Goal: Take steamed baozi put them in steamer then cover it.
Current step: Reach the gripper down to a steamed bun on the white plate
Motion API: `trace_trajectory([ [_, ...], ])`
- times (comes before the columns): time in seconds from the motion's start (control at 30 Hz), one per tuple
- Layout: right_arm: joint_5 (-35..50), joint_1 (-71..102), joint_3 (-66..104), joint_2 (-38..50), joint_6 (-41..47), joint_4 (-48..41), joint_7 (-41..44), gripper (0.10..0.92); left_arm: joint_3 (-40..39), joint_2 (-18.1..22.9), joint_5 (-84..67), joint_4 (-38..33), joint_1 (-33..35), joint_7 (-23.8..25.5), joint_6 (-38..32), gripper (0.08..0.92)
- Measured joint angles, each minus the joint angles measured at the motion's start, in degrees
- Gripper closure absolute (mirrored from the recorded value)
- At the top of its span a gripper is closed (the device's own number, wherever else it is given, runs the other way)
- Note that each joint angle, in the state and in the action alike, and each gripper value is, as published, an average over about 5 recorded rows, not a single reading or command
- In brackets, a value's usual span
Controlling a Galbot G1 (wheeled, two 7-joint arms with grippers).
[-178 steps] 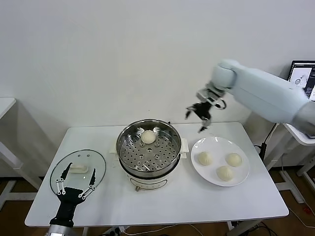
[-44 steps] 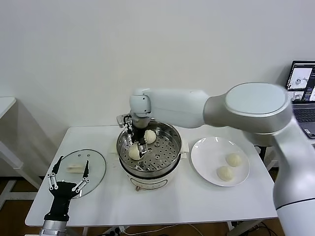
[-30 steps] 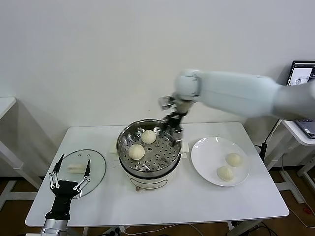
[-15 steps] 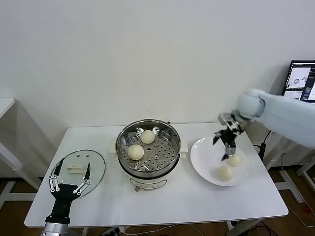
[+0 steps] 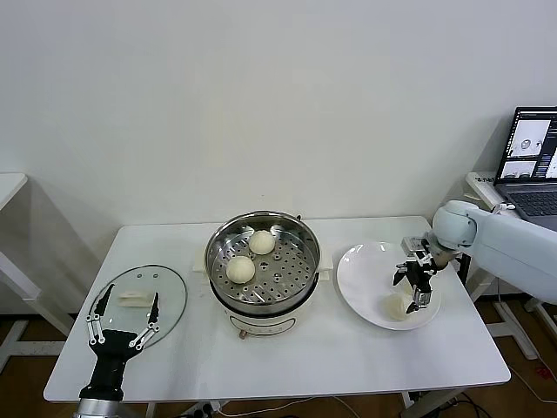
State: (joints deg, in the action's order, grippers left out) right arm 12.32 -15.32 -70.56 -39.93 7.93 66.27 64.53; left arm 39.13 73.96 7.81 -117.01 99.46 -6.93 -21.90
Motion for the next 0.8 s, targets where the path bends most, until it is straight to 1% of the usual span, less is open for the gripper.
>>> trace_trajectory([
  [0.23, -0.82, 2.26, 1.41, -1.43, -0.03, -2.19, -1.05, 0.209, 0.03, 0.03, 0.07, 0.14, 0.26, 0.07, -0.09, 0.177],
  [0.3, -0.99, 2.57, 1.59, -1.83, -0.02, -2.59, -1.10, 0.227, 0.00, -0.01, 0.13, 0.23, 0.42, 0.12, -0.16, 0.177],
  [0.47, -1.31, 3.08, 1.82, -2.43, 0.02, -3.13, -0.86, 0.311, -0.06, 0.10, 0.19, 0.31, 0.57, 0.15, -0.34, 0.177],
  [0.57, -1.46, 3.34, 1.87, -2.57, 0.06, -3.37, -0.67, 0.345, -0.10, 0.15, 0.21, 0.31, 0.61, 0.16, -0.39, 0.177],
  [0.8, -1.63, 3.20, 2.37, -3.02, -0.07, -3.64, -0.09, 0.379, 0.06, 0.08, 0.22, 0.27, 0.64, 0.16, -0.45, 0.177],
])
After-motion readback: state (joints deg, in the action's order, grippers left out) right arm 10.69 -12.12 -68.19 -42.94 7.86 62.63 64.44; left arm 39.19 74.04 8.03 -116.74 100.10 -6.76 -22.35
